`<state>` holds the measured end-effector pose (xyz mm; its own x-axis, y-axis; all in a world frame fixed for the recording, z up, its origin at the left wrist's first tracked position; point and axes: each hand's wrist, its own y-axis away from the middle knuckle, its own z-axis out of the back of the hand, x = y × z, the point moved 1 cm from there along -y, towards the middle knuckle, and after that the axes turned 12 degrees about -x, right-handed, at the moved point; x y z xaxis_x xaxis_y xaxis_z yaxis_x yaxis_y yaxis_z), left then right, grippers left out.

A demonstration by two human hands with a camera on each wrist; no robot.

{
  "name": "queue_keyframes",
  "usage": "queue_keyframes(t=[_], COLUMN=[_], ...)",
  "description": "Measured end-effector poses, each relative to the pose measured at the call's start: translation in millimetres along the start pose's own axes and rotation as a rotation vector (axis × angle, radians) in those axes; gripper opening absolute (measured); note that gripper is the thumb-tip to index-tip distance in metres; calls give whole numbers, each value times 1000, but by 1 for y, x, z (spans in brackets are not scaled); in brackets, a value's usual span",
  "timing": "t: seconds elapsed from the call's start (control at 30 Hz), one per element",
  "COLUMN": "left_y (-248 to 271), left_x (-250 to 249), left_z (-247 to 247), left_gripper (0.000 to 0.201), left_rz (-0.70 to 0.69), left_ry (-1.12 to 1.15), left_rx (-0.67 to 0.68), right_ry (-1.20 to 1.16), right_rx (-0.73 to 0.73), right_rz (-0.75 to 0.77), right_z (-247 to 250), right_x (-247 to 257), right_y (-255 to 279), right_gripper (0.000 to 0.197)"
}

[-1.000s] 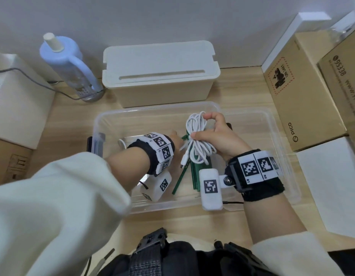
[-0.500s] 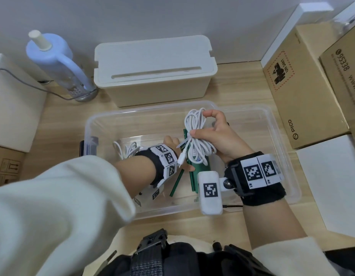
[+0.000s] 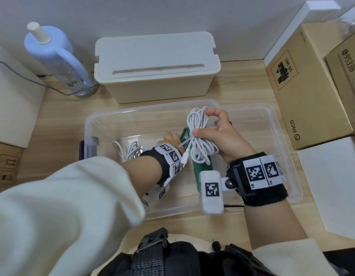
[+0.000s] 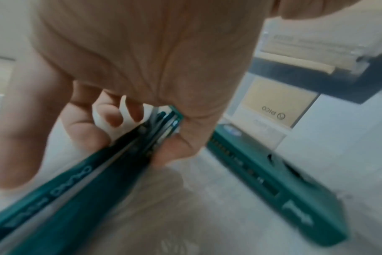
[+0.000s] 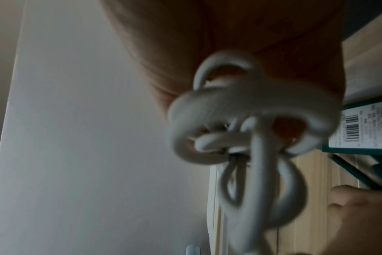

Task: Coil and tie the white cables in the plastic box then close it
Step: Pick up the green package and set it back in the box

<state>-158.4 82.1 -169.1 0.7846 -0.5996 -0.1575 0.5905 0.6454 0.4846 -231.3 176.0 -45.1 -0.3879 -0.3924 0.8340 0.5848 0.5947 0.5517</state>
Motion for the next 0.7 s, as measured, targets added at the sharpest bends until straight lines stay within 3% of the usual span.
queue_keyframes(t=[0.07,0.23,0.3,0.37,0.43,0.5,0.57,0.7], left_y=[10,22,27,29,34,48,65,90], left_x=[-2,11,14,20,29,39,50,72], left_z=[11,37,53,68,84,106,123,138], left_gripper=[31,33,25,22,26,17,16,18], left_rz=[29,-75,-161,-149,-33,86,78,138], left_ry=[-87,-76,-55,39,358,768,1033,1471], left_rx=[-36,-59,16,152,350,469,477,357], right_ry=[-10,-9,13,33,69,176,382,727], right_rx=[-8,9,3,-7,-19,-7,47,142], right_rz=[11,17,11,12,16,28,33,19], right_z=[2,1,0,-2,-2,-4,-12,-40], right_x=[-1,-1,0,1,2,1,1,-1], right_y=[0,-1,0,1,2,3,4,9], right_gripper=[45,44,44,43,45,48,50,57])
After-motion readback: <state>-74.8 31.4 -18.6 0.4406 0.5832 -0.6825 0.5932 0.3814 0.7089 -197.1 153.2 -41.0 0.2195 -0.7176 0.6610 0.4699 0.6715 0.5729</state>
